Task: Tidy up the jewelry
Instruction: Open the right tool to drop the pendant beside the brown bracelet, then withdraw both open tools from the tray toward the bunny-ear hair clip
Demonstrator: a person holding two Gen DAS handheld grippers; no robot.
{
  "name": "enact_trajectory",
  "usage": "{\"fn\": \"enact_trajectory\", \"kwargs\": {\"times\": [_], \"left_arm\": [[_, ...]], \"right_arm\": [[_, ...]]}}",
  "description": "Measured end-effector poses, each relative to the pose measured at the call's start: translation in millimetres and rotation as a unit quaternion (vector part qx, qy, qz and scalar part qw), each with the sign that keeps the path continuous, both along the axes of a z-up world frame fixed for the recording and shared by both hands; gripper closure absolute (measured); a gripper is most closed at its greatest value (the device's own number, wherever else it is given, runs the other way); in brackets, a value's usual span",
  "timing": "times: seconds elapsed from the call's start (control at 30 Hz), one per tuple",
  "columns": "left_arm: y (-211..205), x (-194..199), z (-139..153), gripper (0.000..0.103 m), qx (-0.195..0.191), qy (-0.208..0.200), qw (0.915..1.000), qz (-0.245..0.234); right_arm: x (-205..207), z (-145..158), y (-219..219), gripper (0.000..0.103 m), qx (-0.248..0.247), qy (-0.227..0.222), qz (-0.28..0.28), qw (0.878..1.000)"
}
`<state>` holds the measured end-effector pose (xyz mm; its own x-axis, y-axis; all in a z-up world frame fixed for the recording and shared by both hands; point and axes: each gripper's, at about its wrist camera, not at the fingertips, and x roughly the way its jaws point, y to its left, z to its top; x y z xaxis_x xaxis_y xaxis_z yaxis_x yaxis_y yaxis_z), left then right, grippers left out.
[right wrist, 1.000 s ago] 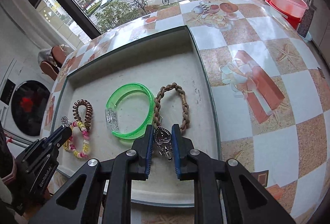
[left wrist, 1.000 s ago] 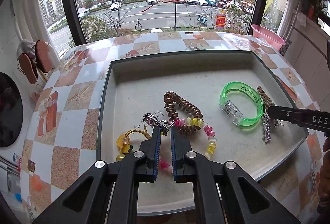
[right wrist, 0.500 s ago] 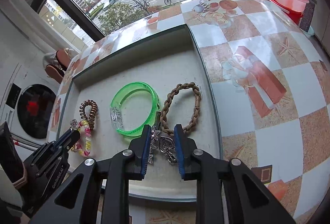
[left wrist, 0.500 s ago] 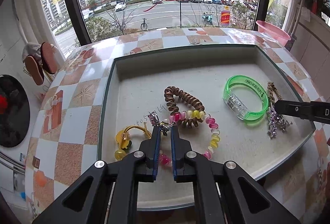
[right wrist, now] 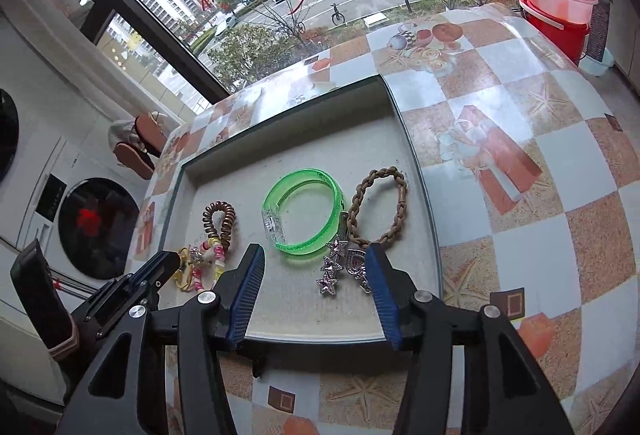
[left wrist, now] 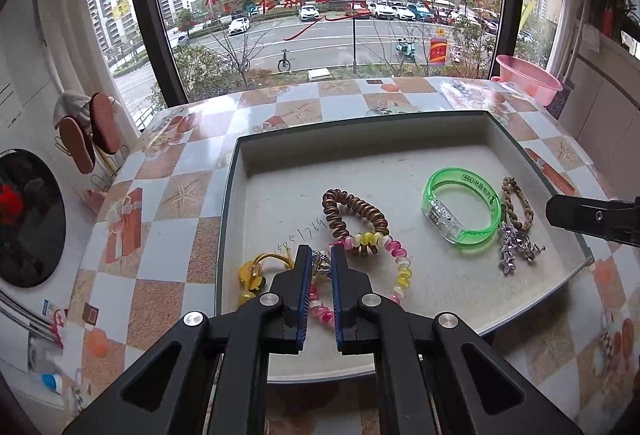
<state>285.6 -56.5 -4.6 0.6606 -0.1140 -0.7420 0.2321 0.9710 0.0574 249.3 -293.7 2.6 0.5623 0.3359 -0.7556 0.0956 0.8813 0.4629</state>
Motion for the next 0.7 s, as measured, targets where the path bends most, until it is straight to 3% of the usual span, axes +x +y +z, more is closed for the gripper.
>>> {"fn": "enact_trajectory", "kwargs": {"times": [0.13, 0.27, 0.33, 0.7], "left_arm": [[2.7, -9.2, 7.3, 0.081, -0.002, -0.005, 1.0000, 0.000], [6.6, -20.8, 11.1, 0.081, -0.007, -0.004, 1.0000, 0.001], [8.6, -28.5, 12.5, 0.081, -0.010, -0.003, 0.9999, 0.002], [24.5, -87.5, 11.3, 0.078, -0.035, 0.019, 0.9992, 0.000]], "right_arm": [[-14.9, 10.7, 3.6, 0.036, 0.004, -0.009, 0.006, 1.000], [-31.4, 15.0, 5.9, 0.034, 0.007, -0.006, 0.008, 1.000], [-41.7, 15.9, 7.1, 0.026, 0.005, -0.006, 0.011, 1.000], [-98.0, 13.2, 15.8, 0.022, -0.013, 0.004, 0.027, 1.000]]}}
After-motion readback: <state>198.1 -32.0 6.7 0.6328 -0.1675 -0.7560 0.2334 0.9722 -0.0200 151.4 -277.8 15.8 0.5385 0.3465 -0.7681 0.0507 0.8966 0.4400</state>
